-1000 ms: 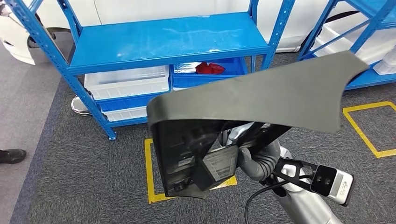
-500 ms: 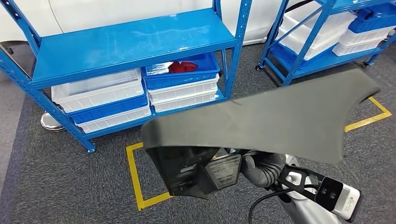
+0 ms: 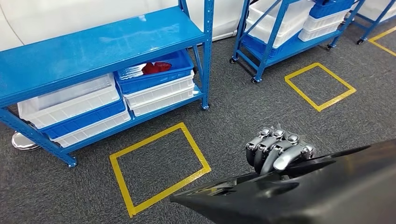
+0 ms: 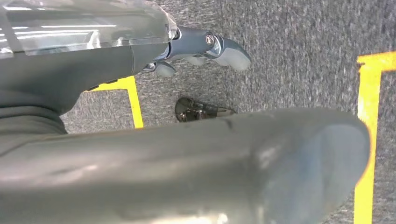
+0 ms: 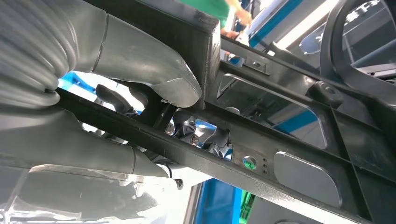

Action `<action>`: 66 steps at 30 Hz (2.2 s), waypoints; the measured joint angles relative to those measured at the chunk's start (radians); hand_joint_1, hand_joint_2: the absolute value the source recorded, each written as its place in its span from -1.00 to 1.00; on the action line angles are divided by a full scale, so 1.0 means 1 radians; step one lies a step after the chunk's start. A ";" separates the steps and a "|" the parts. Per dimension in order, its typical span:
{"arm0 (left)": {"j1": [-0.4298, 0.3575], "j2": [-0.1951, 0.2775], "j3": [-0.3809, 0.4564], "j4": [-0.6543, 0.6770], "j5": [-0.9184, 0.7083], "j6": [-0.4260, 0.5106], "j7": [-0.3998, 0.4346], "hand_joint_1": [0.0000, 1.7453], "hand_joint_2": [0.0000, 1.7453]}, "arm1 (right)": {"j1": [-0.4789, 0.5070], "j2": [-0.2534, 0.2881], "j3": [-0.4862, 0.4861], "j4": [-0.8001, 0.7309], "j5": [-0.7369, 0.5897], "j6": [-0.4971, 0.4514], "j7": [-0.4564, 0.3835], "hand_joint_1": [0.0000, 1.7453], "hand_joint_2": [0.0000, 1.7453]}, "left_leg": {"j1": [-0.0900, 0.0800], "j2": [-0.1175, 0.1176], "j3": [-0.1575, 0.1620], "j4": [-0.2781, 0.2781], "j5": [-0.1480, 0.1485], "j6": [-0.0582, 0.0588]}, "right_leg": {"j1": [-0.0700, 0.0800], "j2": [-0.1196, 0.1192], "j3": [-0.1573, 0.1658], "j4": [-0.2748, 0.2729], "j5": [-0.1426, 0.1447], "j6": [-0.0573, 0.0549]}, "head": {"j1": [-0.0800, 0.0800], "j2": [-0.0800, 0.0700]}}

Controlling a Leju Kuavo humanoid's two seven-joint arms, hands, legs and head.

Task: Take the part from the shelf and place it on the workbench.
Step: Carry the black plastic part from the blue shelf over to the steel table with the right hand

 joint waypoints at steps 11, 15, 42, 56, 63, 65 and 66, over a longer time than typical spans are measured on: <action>-0.001 -0.007 -0.002 0.000 0.007 -0.001 -0.001 -1.00 -1.00 | 0.000 -0.003 -0.025 0.003 -0.031 0.034 0.000 1.00 1.00 | 0.009 -0.082 -0.071 0.175 -0.105 -0.024 | -0.005 0.056 -0.005 -0.007 0.014 -0.026 | 0.000 0.000; 0.004 -0.005 0.000 0.000 0.016 0.023 -0.002 -1.00 -1.00 | -0.002 -0.003 -0.062 0.026 -0.058 0.110 0.000 1.00 1.00 | 0.010 -0.159 -0.021 0.060 -0.018 -0.009 | 0.000 0.142 -0.014 0.006 0.017 -0.023 | 0.000 0.000; 0.007 0.076 0.021 -0.002 -0.002 0.004 -0.051 -1.00 -1.00 | 0.023 0.001 -0.132 0.077 -0.099 0.139 0.000 1.00 1.00 | 0.016 -0.099 -0.124 0.280 -0.129 -0.034 | -0.002 0.099 -0.018 0.005 0.011 -0.031 | 0.000 0.000; -0.004 0.099 0.012 -0.003 -0.032 -0.022 -0.060 -1.00 -1.00 | 0.097 0.014 -0.220 0.075 -0.039 0.175 0.000 1.00 1.00 | 0.015 -0.084 0.006 -0.029 0.010 0.018 | -0.015 0.072 -0.152 0.262 -0.108 0.019 | 0.000 0.000; -0.012 0.087 -0.004 -0.002 -0.053 -0.042 -0.074 -1.00 -1.00 | 0.099 0.016 -0.226 0.076 -0.024 0.147 0.000 1.00 1.00 | 0.009 -0.011 0.013 -0.004 -0.020 -0.016 | -0.011 0.002 -0.026 0.016 -0.001 0.009 | 0.000 0.000; -0.018 0.083 -0.007 -0.002 -0.056 -0.052 -0.079 -1.00 -1.00 | 0.097 0.016 -0.229 0.073 -0.021 0.130 0.000 1.00 1.00 | 0.012 0.000 0.019 -0.002 -0.027 -0.028 | -0.013 0.026 -0.028 0.014 0.001 -0.003 | 0.000 0.000; -0.021 0.081 -0.008 -0.002 -0.057 -0.054 -0.080 -1.00 -1.00 | 0.094 0.016 -0.231 0.071 -0.022 0.122 0.000 1.00 1.00 | 0.014 -0.013 0.016 0.009 -0.038 -0.033 | -0.014 0.035 -0.028 0.013 0.002 -0.010 | 0.000 0.000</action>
